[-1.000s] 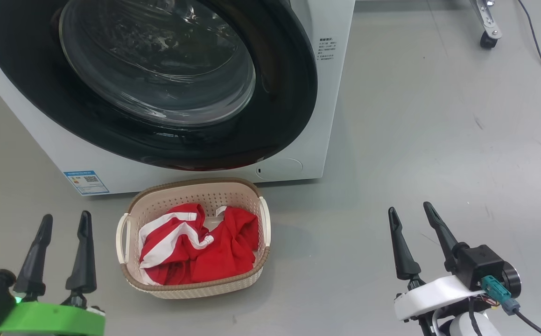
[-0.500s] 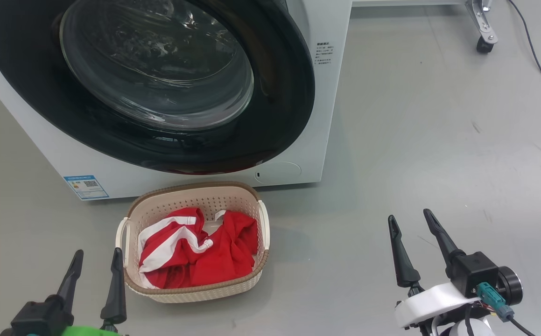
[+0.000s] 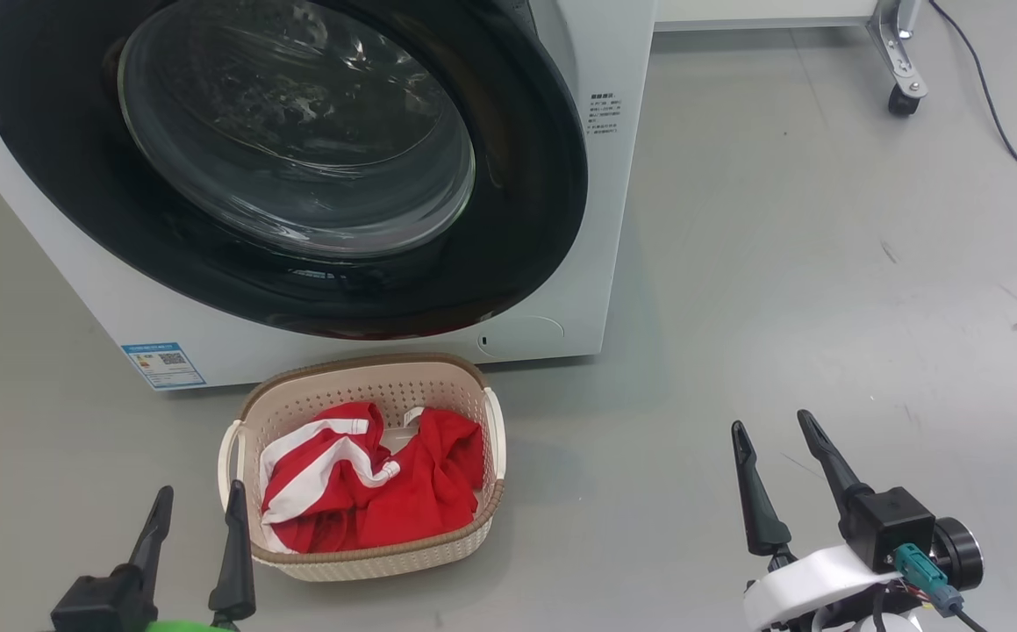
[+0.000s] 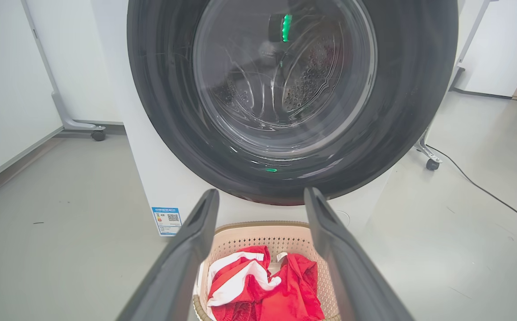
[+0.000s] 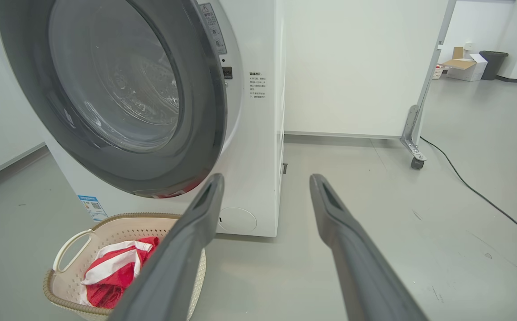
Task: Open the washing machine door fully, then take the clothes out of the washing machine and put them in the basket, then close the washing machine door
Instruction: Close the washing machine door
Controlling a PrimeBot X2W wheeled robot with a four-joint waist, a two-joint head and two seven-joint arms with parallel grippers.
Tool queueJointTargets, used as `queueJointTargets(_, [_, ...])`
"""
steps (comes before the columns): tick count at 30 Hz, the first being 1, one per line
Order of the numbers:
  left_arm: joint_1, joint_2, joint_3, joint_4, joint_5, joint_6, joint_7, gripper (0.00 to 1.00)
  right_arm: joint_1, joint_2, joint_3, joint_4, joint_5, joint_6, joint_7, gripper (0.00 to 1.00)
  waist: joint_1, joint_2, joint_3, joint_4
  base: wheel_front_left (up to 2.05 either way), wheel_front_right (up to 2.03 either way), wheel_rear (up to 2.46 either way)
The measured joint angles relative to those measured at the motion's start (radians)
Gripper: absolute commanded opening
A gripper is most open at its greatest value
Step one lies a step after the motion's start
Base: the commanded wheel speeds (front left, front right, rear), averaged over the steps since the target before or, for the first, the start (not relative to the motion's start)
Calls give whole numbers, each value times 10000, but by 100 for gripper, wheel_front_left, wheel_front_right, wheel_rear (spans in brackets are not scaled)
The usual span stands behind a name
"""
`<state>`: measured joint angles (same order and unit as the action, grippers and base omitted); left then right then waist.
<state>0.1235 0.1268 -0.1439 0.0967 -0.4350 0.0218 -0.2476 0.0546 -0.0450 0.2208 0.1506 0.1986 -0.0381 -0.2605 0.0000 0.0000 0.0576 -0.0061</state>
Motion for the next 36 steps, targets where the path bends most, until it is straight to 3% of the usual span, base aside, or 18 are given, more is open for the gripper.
queueJointTargets(16, [-1,-148,-8,322,245,8,-6,100,113,2,52,50,86,-12,0,100,0,0,-127,-3,0,0,0])
queueJointTargets(17, [-1,-155,-8,339,247,8,-12,100,115,2,52,54,123,-13,0,71,0,0,-138,-3,0,0,0])
queueJointTargets(18, [-1,-161,-6,355,247,8,-13,100,117,2,52,54,130,-13,0,31,0,0,-147,-3,0,0,0])
queueJointTargets(19, [-2,-163,-4,368,257,8,-13,100,118,2,52,59,140,-13,0,0,0,0,-154,-2,0,0,0])
queueJointTargets(36, [-69,-232,-90,382,506,-21,-13,100,101,-17,42,326,286,71,0,0,0,0,-71,165,0,0,0])
